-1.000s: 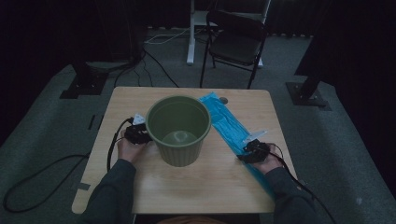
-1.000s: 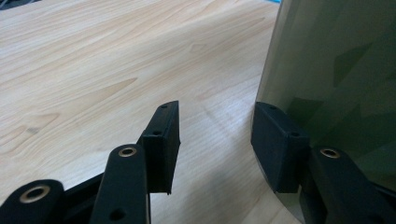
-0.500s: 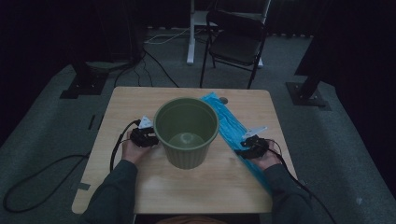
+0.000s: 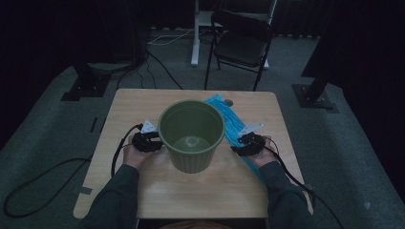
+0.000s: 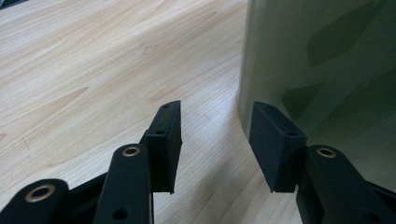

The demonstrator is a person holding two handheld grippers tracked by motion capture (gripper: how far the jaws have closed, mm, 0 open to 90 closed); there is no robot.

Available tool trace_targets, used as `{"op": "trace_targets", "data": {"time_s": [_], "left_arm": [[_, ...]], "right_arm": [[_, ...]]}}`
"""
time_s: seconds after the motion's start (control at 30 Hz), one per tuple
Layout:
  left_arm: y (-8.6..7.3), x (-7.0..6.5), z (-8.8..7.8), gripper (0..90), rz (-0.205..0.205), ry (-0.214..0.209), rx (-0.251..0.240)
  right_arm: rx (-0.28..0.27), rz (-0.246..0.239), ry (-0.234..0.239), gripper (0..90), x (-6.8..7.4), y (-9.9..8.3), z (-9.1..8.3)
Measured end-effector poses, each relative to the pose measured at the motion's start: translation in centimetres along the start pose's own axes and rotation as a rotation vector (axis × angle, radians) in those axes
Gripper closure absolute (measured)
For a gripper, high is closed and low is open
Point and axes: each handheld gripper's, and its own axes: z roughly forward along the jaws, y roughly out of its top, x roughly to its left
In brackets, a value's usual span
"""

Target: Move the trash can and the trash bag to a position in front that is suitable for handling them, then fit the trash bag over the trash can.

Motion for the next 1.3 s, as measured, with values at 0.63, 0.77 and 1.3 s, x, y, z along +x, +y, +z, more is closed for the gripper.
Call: {"op": "trace_targets", "data": {"time_s": [0.63, 0.77, 1.3], "left_arm": [[0.1, 0.4, 0.0, 52.8, -0.010, 0.003, -0.011], [0.1, 0.4, 0.2, 52.8, -0.008, 0.003, -0.010], [0.2, 0.3, 0.3, 52.8, -0.008, 0.001, -0.009]], "right_arm": [[0.005, 0.024, -0.053, 42.2, -1.3, 2.6, 2.9], [0.019, 0.028, -0.063, 41.9, -1.4, 2.9, 3.7], [0.063, 0.167, -0.044, 47.9, -4.1, 3.0, 7.1]]}}
